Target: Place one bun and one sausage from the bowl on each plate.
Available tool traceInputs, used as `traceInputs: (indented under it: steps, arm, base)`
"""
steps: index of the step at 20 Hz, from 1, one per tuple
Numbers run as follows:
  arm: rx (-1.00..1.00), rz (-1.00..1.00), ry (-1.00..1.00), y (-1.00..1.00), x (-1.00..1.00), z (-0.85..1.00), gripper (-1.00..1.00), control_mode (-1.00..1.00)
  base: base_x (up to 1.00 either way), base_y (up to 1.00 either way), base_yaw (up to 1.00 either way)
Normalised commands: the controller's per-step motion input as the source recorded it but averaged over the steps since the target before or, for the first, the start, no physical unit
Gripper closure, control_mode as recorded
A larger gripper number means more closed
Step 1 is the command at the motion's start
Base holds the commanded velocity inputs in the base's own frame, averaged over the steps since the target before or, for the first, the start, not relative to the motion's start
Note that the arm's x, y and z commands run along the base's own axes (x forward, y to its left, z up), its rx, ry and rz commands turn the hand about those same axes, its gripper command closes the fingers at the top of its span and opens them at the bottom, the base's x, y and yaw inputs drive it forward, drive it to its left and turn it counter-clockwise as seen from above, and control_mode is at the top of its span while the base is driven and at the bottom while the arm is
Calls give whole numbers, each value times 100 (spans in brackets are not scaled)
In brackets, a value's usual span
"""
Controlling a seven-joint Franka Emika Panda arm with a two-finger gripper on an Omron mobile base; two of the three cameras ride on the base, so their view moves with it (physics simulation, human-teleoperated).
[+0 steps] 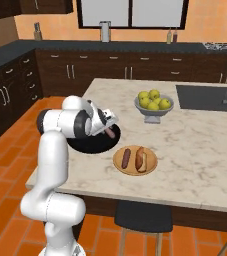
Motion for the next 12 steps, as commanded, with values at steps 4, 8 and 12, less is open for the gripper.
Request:
traceInputs:
  steps: [4, 8, 12]
  arm:
    - [0, 0, 1, -4, -14, -14, 100, -100]
    - [0, -2, 0, -3, -32, 24, 100, -100]
    - [4, -11, 2, -1, -91, 89, 100, -100]
  base:
    - [0, 0, 0]
    - [0, 0, 0]
    - [0, 0, 0]
